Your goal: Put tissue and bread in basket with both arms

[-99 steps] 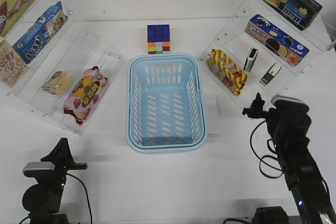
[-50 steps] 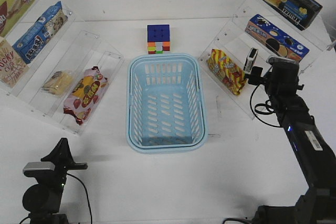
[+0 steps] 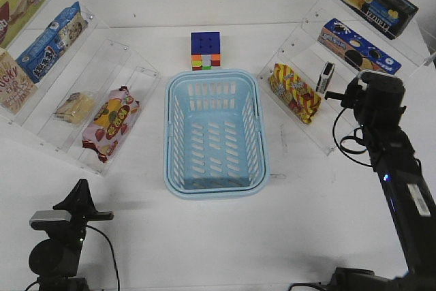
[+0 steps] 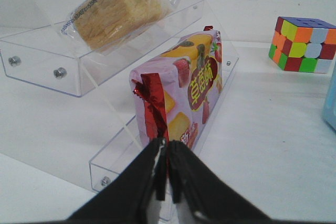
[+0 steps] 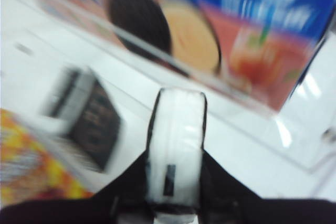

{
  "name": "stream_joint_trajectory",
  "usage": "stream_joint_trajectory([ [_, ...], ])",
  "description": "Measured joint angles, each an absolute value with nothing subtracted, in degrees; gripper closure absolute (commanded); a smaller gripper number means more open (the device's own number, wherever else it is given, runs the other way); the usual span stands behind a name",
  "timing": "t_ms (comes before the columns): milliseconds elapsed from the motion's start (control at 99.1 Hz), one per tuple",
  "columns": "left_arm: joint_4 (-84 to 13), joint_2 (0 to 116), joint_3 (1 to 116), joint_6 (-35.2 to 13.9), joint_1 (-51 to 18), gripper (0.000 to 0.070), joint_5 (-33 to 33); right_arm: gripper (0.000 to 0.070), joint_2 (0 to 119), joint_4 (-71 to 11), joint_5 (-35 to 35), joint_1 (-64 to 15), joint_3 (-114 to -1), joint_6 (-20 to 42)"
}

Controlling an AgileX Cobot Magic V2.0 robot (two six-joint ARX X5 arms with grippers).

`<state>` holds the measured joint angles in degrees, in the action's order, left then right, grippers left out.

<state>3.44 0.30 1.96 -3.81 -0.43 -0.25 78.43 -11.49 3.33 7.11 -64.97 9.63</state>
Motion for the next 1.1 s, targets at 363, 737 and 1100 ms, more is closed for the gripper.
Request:
stream_joint_trajectory([
  [363, 3.4, 0.3, 2.0, -3.8, -0.4, 0.0699, -0.3, 0.0697, 65.0, -12.5, -21.6, -10.0, -66.1, 12.6],
  [737, 5.2, 0.3, 2.0, -9.3, -0.4, 0.0699, 0.0, 0.0309, 75.4, -13.8, -16.8, -28.1, -65.8, 7.8],
  [1100, 2.7, 0.6, 4.9, -24.6, -0.4, 0.0699, 0.3, 0.0698, 61.9, -17.1, -6.9, -19.3, -65.2, 6.3],
])
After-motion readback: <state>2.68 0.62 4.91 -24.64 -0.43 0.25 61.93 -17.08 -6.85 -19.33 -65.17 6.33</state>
